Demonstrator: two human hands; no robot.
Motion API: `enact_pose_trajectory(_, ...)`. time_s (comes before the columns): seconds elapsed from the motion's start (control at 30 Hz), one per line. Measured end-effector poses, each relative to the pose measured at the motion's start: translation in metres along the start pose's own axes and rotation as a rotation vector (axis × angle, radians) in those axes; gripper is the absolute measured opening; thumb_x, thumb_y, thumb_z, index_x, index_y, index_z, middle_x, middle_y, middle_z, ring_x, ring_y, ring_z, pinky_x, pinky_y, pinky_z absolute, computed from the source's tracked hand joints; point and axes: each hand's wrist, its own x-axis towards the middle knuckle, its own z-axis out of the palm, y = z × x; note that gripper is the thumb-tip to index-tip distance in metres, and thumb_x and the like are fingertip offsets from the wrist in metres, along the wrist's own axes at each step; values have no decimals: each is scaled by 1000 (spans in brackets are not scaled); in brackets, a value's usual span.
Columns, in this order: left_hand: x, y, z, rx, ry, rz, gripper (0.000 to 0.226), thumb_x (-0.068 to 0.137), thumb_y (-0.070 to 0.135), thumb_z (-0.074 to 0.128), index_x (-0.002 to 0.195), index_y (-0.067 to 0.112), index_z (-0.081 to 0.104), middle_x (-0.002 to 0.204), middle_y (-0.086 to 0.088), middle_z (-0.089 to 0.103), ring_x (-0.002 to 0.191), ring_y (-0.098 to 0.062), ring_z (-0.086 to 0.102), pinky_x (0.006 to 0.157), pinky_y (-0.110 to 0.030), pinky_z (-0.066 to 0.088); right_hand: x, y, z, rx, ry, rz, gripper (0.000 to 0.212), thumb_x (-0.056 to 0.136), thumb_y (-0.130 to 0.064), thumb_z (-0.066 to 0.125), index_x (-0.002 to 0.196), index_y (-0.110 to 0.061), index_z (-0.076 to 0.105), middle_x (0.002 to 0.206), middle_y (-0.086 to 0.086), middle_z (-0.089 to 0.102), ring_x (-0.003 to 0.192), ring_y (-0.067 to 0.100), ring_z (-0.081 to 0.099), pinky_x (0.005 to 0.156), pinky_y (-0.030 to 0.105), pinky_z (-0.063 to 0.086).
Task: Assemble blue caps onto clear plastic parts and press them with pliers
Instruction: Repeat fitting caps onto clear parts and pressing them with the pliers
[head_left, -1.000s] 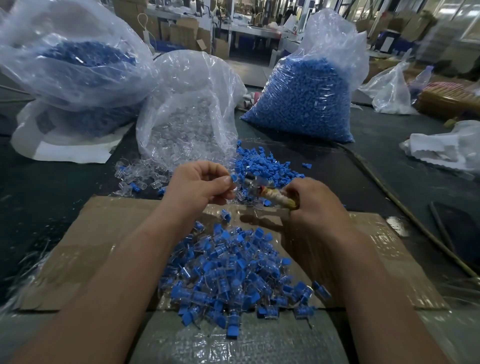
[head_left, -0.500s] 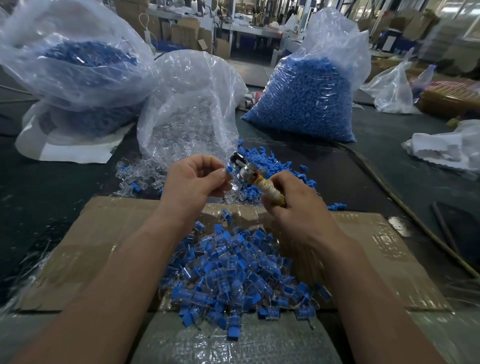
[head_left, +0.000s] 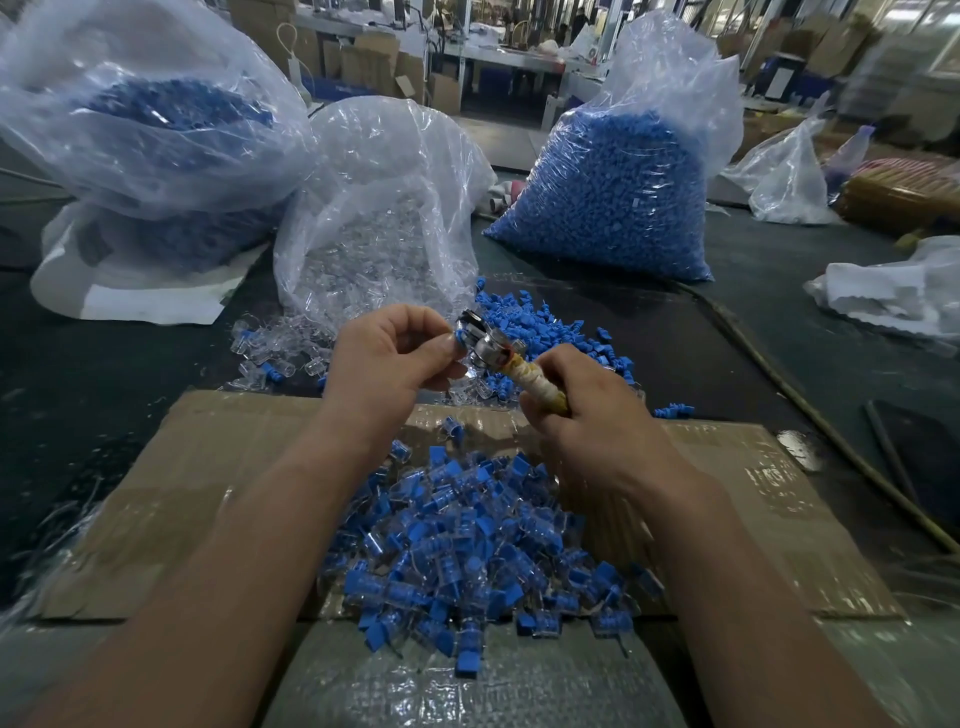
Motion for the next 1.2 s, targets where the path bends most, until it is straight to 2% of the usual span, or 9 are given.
enact_pose_trajectory(0.17, 0, -1, 0, 15, 12, 1, 21, 83, -7, 56, 73, 12, 58, 59, 5, 64, 55, -4, 62, 59, -22, 55, 1, -1, 2, -44, -18, 2, 14, 89, -24, 54, 90, -30, 42, 84, -11, 46, 74, 3, 42, 59, 23, 31)
enact_pose_trajectory(0.33, -1, -1, 2, 36, 24, 26, 22, 83, -8, 55, 73, 12, 58, 65, -2, 62, 53, -3, 61, 57, -19, 55, 2, -3, 3, -51, -1, 15, 12, 88, -22, 55, 89, -29, 45, 83, -10, 49, 73, 5, 45, 64, 29, 41)
enact_pose_trajectory(0.53, 1, -3, 1, 56, 35, 30, 22, 83, -8, 56, 72, 11, 57, 64, -4, 62, 51, -3, 60, 56, -20, 55, 4, -5, 3, -58, -3, 19, 19, 87, -18, 57, 84, -31, 42, 77, -13, 46, 69, 3, 43, 56, 24, 34)
enact_pose_trajectory(0.9, 2, -7, 1, 79, 41, 26, 24, 83, -9, 57, 71, 12, 57, 63, -2, 62, 50, -4, 60, 52, -16, 52, 5, -4, 4, -59, -7, 42, 23, 86, -16, 58, 82, -34, 43, 76, -13, 49, 71, 7, 48, 63, 31, 44)
enact_pose_trajectory(1.07, 0, -7, 1, 93, 49, 24, 23, 83, -7, 58, 70, 13, 56, 64, -3, 62, 52, -5, 61, 55, -19, 55, 5, -4, 4, -57, -2, 54, 18, 85, -16, 58, 85, -30, 46, 78, -9, 52, 73, 13, 52, 65, 34, 47)
enact_pose_trajectory(1.2, 0, -6, 1, 126, 64, 22, 21, 84, -5, 58, 72, 13, 56, 68, -6, 63, 54, -5, 62, 58, -22, 56, 5, -7, 5, -95, 6, 44, 16, 84, -19, 60, 86, -28, 47, 77, -9, 52, 71, 12, 51, 63, 32, 47)
